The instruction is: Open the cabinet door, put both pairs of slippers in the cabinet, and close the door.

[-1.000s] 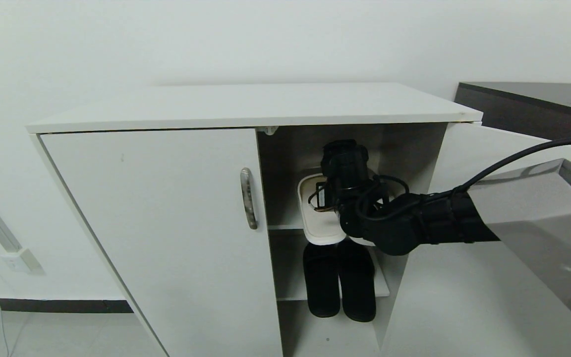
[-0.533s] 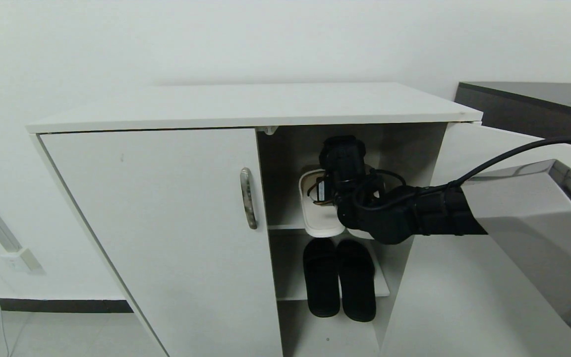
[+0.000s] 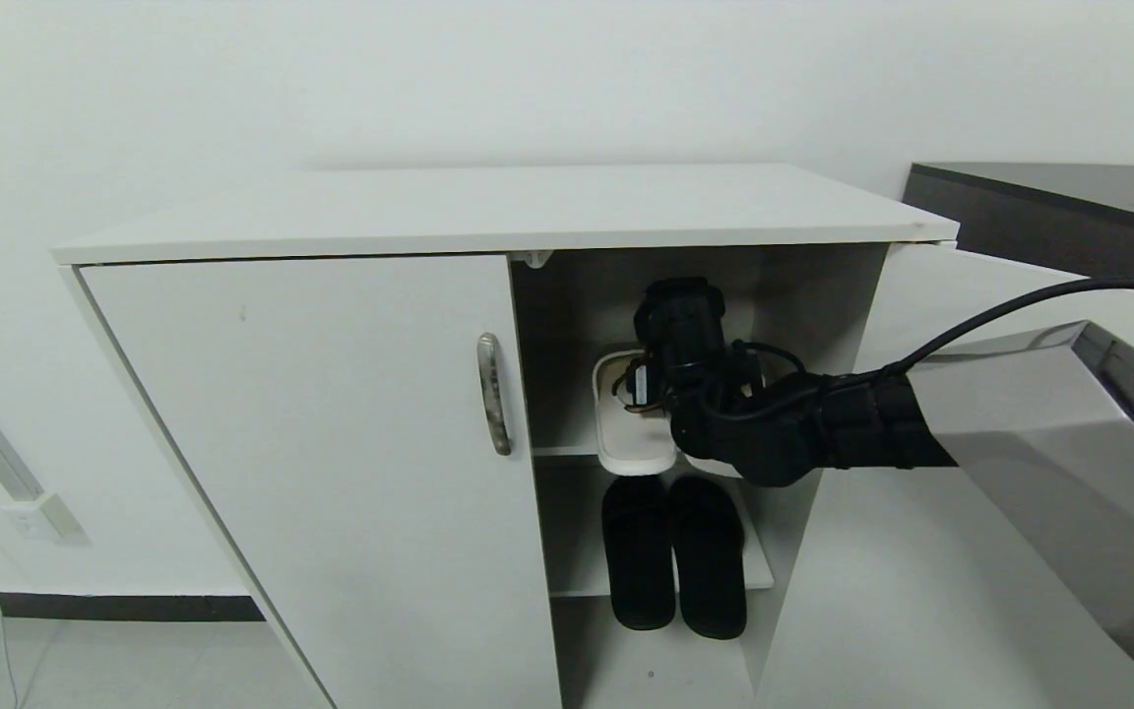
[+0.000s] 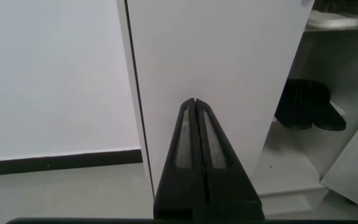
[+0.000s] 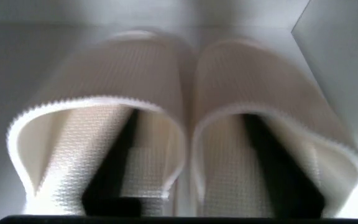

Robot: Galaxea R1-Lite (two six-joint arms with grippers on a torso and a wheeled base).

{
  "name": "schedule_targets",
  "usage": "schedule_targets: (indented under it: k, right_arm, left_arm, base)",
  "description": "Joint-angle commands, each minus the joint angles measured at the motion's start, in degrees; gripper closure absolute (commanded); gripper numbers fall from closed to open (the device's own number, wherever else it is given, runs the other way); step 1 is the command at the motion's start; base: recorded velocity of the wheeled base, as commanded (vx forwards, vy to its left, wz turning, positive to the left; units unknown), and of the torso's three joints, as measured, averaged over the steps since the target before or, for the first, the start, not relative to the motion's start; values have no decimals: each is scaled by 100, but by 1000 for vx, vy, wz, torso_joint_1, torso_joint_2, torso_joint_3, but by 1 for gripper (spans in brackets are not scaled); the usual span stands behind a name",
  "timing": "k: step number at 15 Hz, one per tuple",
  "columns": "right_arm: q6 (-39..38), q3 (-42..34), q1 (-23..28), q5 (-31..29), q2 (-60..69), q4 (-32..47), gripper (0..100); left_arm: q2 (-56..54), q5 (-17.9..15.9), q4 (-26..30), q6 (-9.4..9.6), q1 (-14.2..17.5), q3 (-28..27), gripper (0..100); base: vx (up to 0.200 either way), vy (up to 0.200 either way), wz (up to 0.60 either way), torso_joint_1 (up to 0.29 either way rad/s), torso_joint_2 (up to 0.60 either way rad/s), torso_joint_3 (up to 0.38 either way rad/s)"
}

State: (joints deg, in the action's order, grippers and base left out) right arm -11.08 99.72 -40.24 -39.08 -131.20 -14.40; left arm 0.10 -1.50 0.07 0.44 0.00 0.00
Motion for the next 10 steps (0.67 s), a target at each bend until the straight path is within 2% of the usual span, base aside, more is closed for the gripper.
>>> schedule_targets:
  k: [1, 10]
  right_arm:
    - [-8, -207, -63, -3, 200, -2, 0]
    - [-184, -2194, -722, -223, 1913, -54, 0]
  left_arm:
    - [-1, 1, 1, 0, 0, 0, 100]
    - [-1, 1, 1, 0, 0, 0, 100]
  base:
    - [0, 0, 0, 0, 0, 0]
    - [0, 0, 0, 0, 0, 0]
